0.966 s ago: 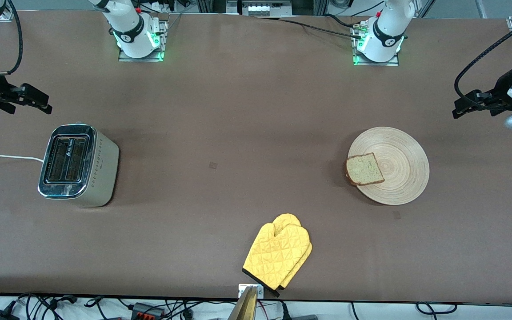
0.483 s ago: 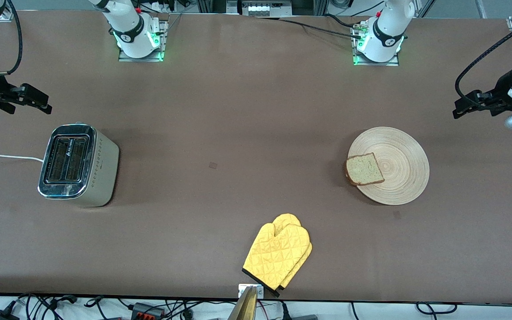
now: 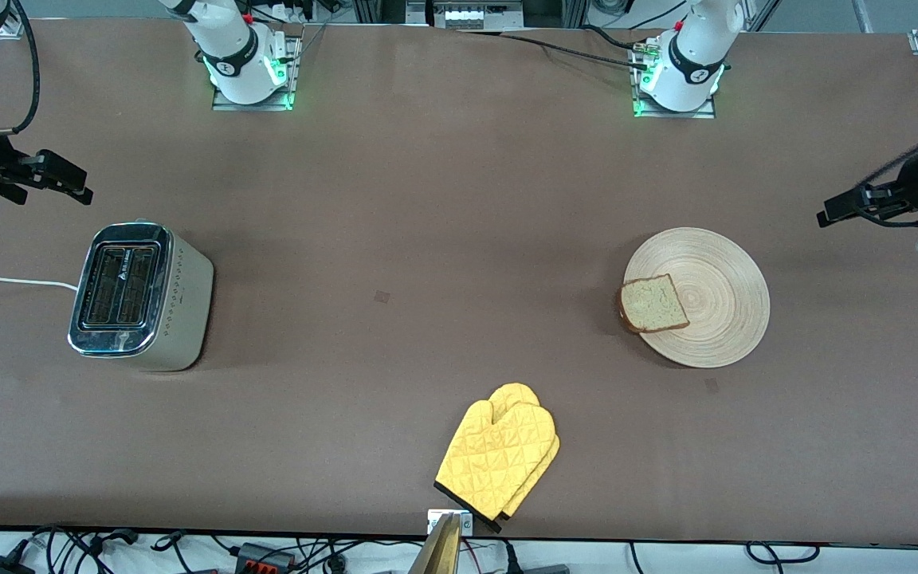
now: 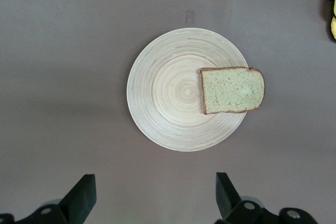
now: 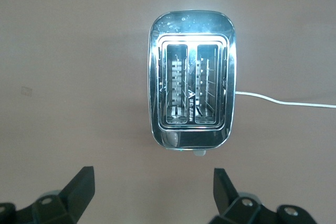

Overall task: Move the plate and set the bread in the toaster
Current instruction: 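Move the left gripper down toward the wooden plate rim, then grip the wooden plate rim with the left gripper, then slide the plate toward the toaster with the left gripper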

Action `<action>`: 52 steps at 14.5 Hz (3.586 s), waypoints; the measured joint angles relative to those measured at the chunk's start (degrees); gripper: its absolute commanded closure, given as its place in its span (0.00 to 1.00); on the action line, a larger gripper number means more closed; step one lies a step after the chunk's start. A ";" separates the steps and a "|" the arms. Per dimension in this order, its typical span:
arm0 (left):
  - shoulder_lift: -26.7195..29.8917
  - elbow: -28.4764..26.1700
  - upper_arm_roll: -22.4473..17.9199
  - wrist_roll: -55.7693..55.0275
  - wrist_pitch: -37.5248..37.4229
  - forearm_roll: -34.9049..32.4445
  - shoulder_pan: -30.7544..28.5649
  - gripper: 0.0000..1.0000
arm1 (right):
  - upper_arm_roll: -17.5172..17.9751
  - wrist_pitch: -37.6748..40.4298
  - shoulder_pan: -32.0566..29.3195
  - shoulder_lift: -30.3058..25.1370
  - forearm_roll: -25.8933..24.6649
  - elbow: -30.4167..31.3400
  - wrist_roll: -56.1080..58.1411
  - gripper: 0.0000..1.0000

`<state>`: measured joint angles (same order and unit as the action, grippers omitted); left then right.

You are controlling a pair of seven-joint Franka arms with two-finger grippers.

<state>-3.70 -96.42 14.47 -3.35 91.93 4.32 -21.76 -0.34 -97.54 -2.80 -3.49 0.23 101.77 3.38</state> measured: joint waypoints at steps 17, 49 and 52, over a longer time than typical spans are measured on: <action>-30.61 -0.96 -0.05 29.70 7.71 13.72 -15.68 0.00 | 0.02 -0.05 -0.03 0.02 0.00 0.04 0.00 0.00; -37.63 -3.10 1.44 45.84 8.29 32.89 -11.62 0.99 | 0.10 -0.22 -0.06 -0.01 0.00 -0.31 0.00 0.00; -39.55 -3.08 1.70 45.71 7.56 38.37 -7.22 0.99 | 0.10 -0.22 -0.08 -0.01 0.00 -0.31 0.00 0.00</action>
<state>-43.25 -99.51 16.17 42.36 99.49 42.70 -28.98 -0.24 -97.75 -2.88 -3.50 0.24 101.46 3.37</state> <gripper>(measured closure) 0.903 0.000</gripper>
